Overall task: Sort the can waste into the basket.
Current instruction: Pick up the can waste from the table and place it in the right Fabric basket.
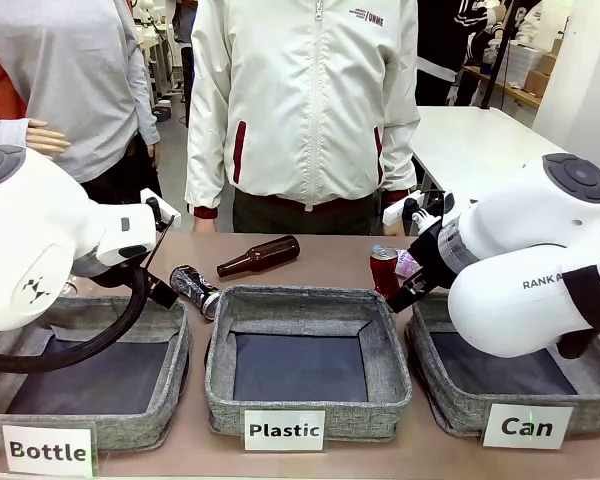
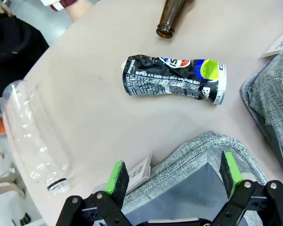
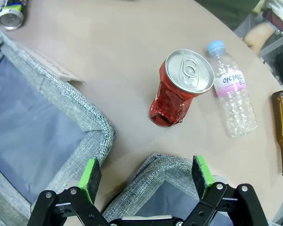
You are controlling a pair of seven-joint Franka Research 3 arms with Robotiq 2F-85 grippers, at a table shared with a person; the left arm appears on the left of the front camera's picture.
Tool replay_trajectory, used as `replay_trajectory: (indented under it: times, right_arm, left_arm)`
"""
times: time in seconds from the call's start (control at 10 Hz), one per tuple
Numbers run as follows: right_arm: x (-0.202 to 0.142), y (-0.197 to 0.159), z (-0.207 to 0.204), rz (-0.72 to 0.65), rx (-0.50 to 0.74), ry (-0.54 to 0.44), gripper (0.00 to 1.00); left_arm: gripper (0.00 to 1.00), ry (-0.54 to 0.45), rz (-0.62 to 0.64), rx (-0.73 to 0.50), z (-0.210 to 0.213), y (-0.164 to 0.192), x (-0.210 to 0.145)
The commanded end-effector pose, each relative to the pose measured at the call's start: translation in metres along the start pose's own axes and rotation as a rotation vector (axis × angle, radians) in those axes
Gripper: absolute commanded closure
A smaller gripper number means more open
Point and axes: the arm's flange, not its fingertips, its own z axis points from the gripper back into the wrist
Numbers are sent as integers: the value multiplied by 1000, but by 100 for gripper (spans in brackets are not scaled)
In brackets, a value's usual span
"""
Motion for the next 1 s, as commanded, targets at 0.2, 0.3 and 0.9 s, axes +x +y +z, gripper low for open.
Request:
replay_trajectory:
  times: [0.2, 0.3, 0.9]
  right_arm:
    - [0, 0, 0, -1, 0, 0, 0]
    - [0, 0, 0, -1, 0, 0, 0]
    - [13, -15, 67, -92, 149, 35, 0]
  left_arm:
    - [0, 0, 0, 0, 0, 0, 0]
    - [0, 0, 0, 0, 0, 0, 0]
    - [0, -29, -51, -163, 70, -11, 2]
